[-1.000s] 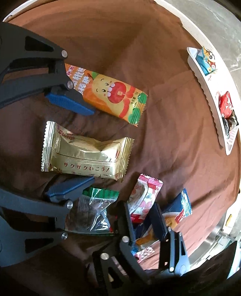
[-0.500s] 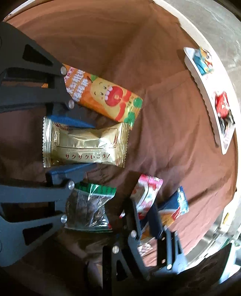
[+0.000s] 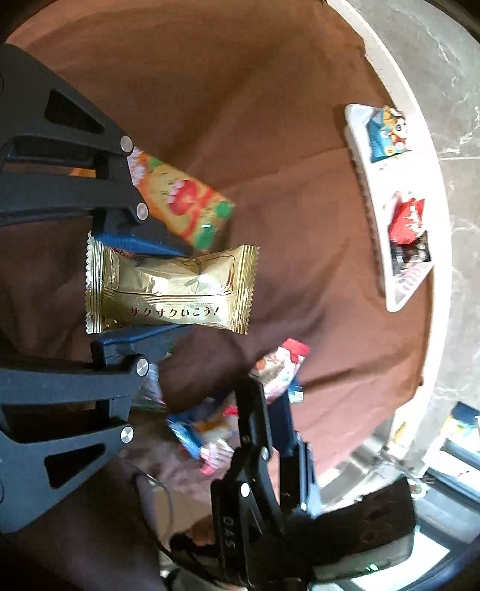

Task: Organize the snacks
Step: 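Carry the gold wrapper and red-white packet to the tray and release both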

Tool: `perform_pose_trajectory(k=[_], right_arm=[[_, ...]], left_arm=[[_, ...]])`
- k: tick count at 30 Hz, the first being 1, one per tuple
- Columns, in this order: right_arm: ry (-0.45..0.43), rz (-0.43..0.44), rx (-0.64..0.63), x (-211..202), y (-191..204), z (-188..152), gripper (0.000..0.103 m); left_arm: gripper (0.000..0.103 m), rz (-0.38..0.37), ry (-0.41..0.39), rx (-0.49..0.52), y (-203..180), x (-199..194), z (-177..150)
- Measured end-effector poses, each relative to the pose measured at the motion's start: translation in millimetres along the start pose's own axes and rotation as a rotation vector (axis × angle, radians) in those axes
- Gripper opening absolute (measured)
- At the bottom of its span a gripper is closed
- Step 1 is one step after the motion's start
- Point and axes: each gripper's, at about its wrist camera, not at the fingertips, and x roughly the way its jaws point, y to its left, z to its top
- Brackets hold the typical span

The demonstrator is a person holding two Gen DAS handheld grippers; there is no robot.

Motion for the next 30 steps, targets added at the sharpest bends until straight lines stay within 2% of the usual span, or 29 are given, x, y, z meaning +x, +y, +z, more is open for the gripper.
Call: perform_pose_trajectory(k=[8, 15, 30], right_arm=[[-0.063, -0.015, 0.058, -17.0, -19.0, 44.4, 0.034], [-0.101, -0.028, 0.125, -15.0, -46.7, 92.6, 0.034], [-0.142, -0.039, 0.228, 29.6, -90.5, 195.5, 0.034]], left_arm=[[0.031, -0.012, -0.076, -0.058, 33.1, -11.8, 54.9], [0.031, -0.008, -0.119, -0.099, 71.1, -7.6, 111.6], [0.031, -0.036, -0.175, -0.198, 145.9, 49.2, 238.6]])
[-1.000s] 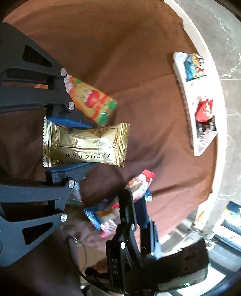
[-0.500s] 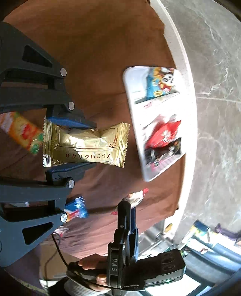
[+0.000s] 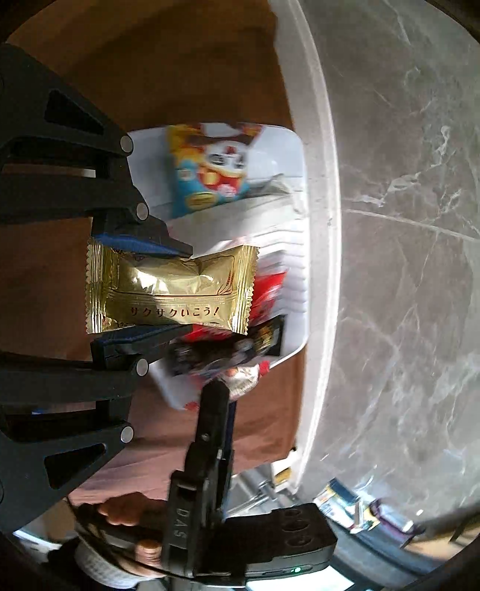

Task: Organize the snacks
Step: 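Carry the gold wrapper and red-white packet to the tray and release both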

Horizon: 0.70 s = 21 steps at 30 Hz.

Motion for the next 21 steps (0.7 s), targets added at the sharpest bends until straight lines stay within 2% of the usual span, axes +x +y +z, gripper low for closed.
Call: perform_pose_trajectory(k=[3, 6, 10, 15, 21], right_arm=[[-0.007, -0.023, 0.015, 13.2, -6.4, 12.8, 0.035], [-0.007, -0.085, 0.001, 25.8, -9.5, 20.3, 0.040], [-0.020, -0.117, -0.029, 25.3, -8.8, 17.1, 0.042], [-0.056, -0.115, -0.067, -0.4, -0.4, 5.7, 0.042], [-0.074, -0.077, -0.105, -43.5, 15.0, -19.3, 0.042]], left_arm=[[0.032, 0.022, 0.005, -0.018, 7.0, 21.6, 17.0], [0.049, 0.084, 0.025, 0.008, 4.8, 43.9, 26.2], [0.051, 0.130, 0.014, 0.035, 0.8, 53.6, 27.7], [0.051, 0.148, -0.025, 0.052, -7.3, 36.2, 16.3], [0.051, 0.150, -0.050, 0.069, -24.2, -3.2, -21.5]])
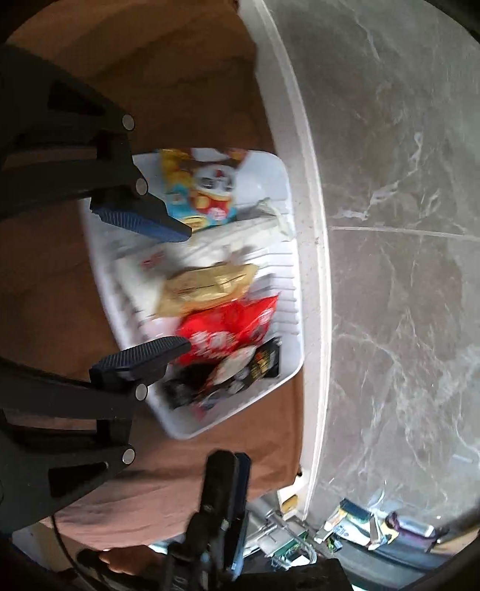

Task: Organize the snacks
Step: 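Carry the gold wrapper and red-white packet to the tray and release both, then lower the right tool onto the blue cake packet and close it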

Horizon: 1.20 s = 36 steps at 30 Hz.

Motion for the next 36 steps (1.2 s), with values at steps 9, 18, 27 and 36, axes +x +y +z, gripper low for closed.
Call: perform_pose_trajectory(k=[9, 18, 27, 36], right_arm=[[-0.020, 0.000, -0.057, -69.2, 14.0, -46.3, 0.047], [0.017, -0.023, -0.089, -104.5, 21.5, -108.6, 0.053], [0.149, -0.089, -0.165, -83.8, 31.2, -179.8, 0.053], [0.248, -0.118, -0.178, -49.0, 39.7, -230.7, 0.053]], left_arm=[[0.051, -0.017, 0.045, 0.013, -22.1, -55.3, -76.2], [0.051, -0.041, 0.131, 0.046, -52.2, -90.3, -154.9], [0.052, -0.028, 0.190, 0.098, -72.4, -104.5, -204.8], [0.052, -0.044, 0.242, 0.115, -84.2, -104.1, -230.8]])
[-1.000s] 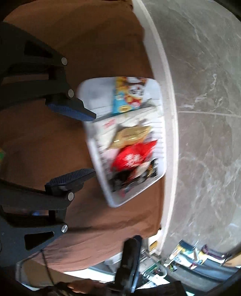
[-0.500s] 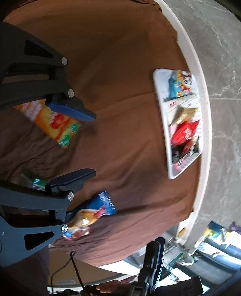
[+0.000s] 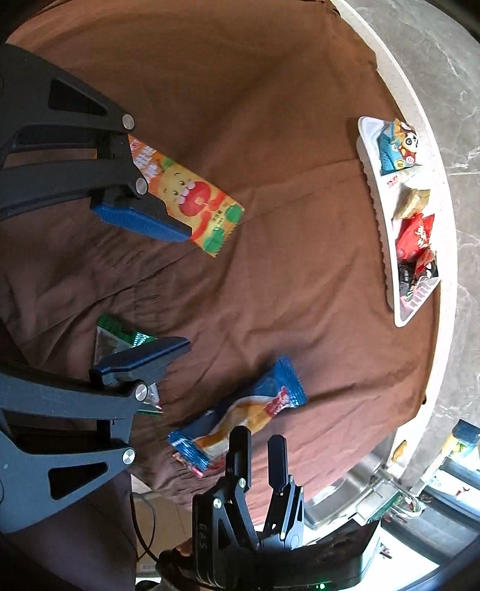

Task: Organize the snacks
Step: 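Lower the right tool onto the blue cake packet and close it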

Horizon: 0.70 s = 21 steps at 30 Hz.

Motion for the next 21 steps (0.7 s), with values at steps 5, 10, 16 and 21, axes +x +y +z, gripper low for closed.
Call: perform_pose_trajectory(k=[5, 10, 16, 21], right_arm=[[0.015, 0.002, -0.005, 9.9, 5.9, -5.6, 0.053], [0.026, 0.001, 0.008, 17.2, 4.7, -7.5, 0.052], [0.033, 0.009, 0.006, 22.2, 3.2, -7.9, 0.035], [0.015, 0.004, -0.016, 22.2, 6.4, -9.5, 0.031]], left_arm=[[0.052, 0.002, 0.010, -0.001, 0.9, 3.0, -4.6], [0.052, -0.019, 0.027, 0.015, -4.9, 5.3, -7.2], [0.052, -0.064, 0.070, 0.032, -16.4, 13.8, -13.3], [0.052, -0.090, 0.102, 0.019, -24.7, 20.0, -21.0]])
